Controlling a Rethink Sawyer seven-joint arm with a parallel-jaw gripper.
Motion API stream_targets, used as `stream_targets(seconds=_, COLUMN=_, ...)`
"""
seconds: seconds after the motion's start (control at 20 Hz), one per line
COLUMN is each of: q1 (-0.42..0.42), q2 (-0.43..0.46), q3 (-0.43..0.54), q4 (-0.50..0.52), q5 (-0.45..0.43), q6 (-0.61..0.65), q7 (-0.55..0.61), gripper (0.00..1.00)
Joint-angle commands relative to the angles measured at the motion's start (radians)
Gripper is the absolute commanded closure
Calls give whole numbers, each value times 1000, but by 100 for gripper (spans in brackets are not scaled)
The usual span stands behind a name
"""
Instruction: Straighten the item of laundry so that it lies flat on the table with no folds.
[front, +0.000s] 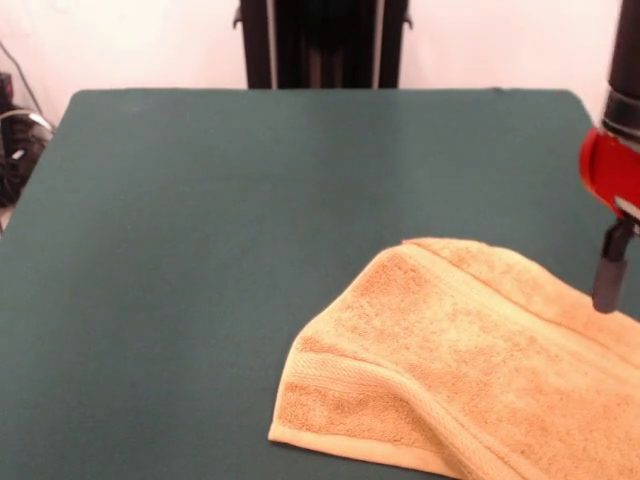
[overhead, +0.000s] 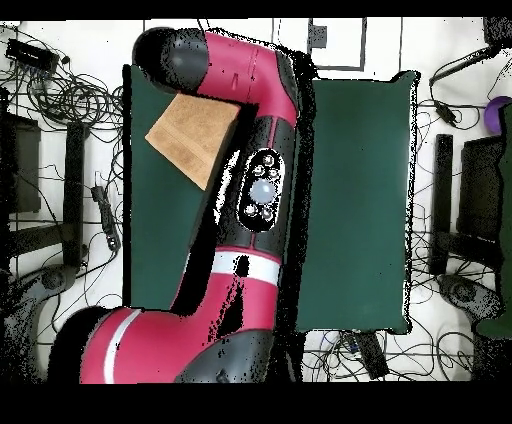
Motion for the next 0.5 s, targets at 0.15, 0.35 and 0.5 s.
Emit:
stream_targets(seconds=0.15, q1=15, q2=-208, q3=172, q4=559, q5=-31, q6=-161, q7=-67, gripper=0)
stream_targets(seconds=0.35, q1=-13, q2=-228, q3=218, q4=644, q5=-62, q6=-204, q7=-150, gripper=0)
stream_targets(seconds=0.5, q1=-43, q2=-216, q3=253, q4=679, q5=-102, q6=-295, q7=-175, gripper=0)
